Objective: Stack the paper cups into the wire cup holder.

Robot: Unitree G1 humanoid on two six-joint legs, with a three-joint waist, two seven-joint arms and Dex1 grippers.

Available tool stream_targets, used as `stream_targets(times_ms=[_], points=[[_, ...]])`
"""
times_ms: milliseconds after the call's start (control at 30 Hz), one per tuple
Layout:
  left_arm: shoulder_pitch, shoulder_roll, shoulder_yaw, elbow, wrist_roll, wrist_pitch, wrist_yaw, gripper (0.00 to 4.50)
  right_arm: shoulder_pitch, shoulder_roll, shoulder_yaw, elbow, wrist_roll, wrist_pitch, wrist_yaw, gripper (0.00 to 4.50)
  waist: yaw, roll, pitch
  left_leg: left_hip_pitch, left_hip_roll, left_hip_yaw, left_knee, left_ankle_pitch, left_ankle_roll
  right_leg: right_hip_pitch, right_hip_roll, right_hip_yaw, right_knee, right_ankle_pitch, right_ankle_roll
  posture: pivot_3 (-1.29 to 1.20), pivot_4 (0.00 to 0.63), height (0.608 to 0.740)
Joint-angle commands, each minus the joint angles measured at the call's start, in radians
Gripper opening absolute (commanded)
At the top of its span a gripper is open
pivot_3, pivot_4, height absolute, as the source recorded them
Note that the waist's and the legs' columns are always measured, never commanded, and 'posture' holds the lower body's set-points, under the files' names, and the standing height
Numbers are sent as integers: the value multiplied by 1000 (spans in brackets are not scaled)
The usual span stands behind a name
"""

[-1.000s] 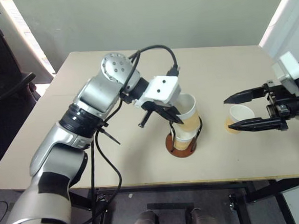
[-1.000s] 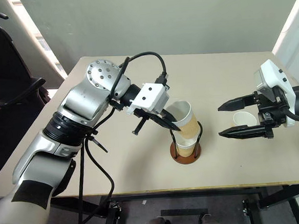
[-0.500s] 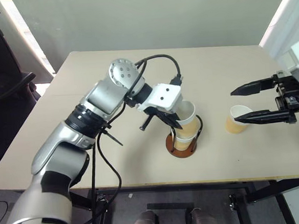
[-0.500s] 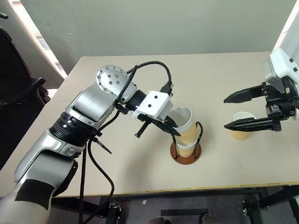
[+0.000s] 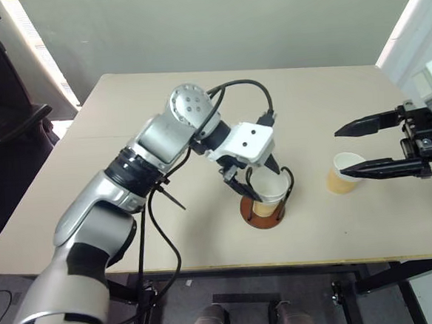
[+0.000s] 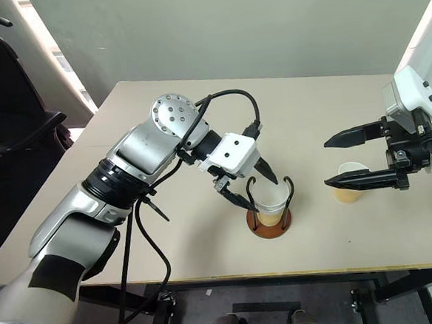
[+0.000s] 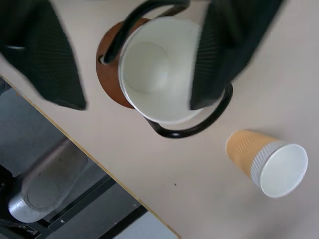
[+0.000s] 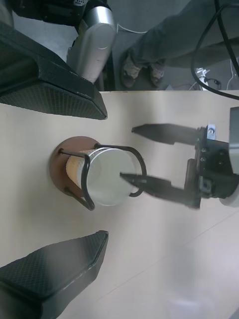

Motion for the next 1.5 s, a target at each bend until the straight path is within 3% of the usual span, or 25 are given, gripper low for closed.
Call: stream_targets(times_ms=[33,233,300,433,600,1000,1100,1400,1500], points=[[-33,-25,103,5,-27,62,-13,4465,-6,-8,18,-16,-17,45,-73,3692,0,0,0,0,0,0,0,0,0,0,0,0,0,0,0,0,150,740],[-23,0,256,40,-82,198,-17,4465,53,7,87,-44,-86,151,-247,3692,0,0,0,1,0,1,0,0,0,0,0,0,0,0,1,0,150,740],[-7,18,280,53,-69,198,-17,4465,64,19,105,-48,-105,145,-268,3692,-1,0,0,1,0,1,0,0,0,0,0,0,1,0,1,0,150,740],[68,85,343,42,-87,212,-30,4465,106,3,219,-5,-285,30,-311,3692,-1,0,0,1,0,1,0,0,0,0,0,0,0,0,2,0,150,740],[155,162,388,10,-111,201,-37,4465,100,-11,326,83,-449,-99,-275,3692,0,0,0,1,0,1,1,-1,1,0,0,0,1,1,2,0,150,740],[260,191,490,-109,-125,286,49,4465,-27,67,508,311,-728,-289,-167,3692,-1,0,0,2,0,1,1,-2,3,0,-1,0,1,2,1,0,150,740],[280,193,497,-128,-116,280,69,4500,-47,99,525,333,-766,-331,-146,3061,-2,0,0,2,0,1,1,-2,3,0,-1,0,1,2,1,0,150,740],[309,239,516,-144,-139,297,10,4500,-66,118,491,325,-781,-383,-69,24,-2,0,0,3,0,1,0,-2,3,0,-1,0,1,3,-1,0,150,740],[312,270,519,-122,-145,293,-33,4500,-73,81,446,279,-738,-386,-4,24,-3,0,0,3,0,1,0,-2,2,0,-1,0,2,2,-2,0,150,740]])
